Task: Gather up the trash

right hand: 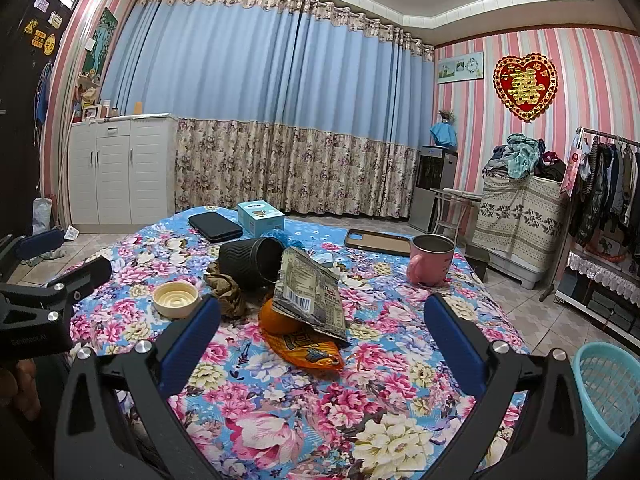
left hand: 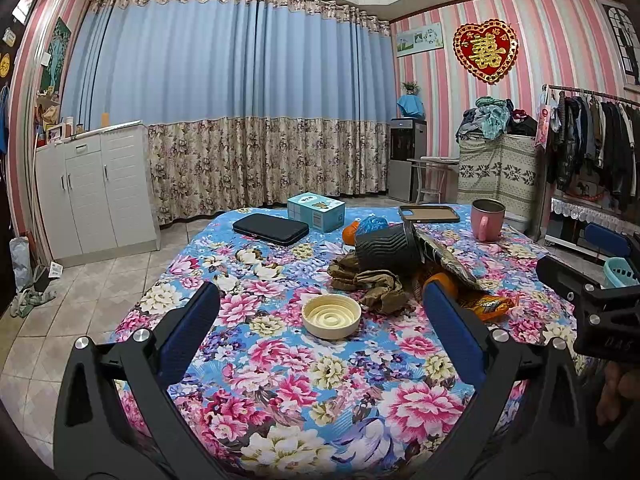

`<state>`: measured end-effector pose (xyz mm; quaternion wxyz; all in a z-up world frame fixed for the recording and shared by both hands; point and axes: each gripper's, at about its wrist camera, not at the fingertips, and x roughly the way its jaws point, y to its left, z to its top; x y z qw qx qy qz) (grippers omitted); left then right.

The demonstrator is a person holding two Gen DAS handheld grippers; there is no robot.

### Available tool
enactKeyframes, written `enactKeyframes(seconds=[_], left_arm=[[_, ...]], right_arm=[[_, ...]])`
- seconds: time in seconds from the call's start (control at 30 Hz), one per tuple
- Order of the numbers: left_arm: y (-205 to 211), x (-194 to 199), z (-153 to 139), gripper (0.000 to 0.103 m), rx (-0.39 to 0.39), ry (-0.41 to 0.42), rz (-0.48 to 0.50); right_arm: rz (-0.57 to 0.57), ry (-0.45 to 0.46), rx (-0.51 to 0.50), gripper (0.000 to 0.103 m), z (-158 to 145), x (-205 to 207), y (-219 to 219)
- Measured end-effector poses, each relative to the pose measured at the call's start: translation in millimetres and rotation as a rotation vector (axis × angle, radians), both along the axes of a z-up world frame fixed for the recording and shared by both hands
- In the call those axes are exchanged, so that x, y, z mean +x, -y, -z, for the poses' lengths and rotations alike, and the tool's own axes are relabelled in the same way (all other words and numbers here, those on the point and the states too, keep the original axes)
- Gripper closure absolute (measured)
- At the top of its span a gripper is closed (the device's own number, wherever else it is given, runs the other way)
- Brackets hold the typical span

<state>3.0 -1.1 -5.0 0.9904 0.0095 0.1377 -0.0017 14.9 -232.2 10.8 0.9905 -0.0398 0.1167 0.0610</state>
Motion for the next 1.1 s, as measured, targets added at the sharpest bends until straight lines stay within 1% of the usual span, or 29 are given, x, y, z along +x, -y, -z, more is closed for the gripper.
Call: enactKeyframes(seconds=[1.1], left_arm=[[0.0,0.0,-0.1,0.005,0.0,-0.004,0.001]], right_arm=[[0.0,-0.001,-0.001,0.004,-0.5,0.0,-0.8]])
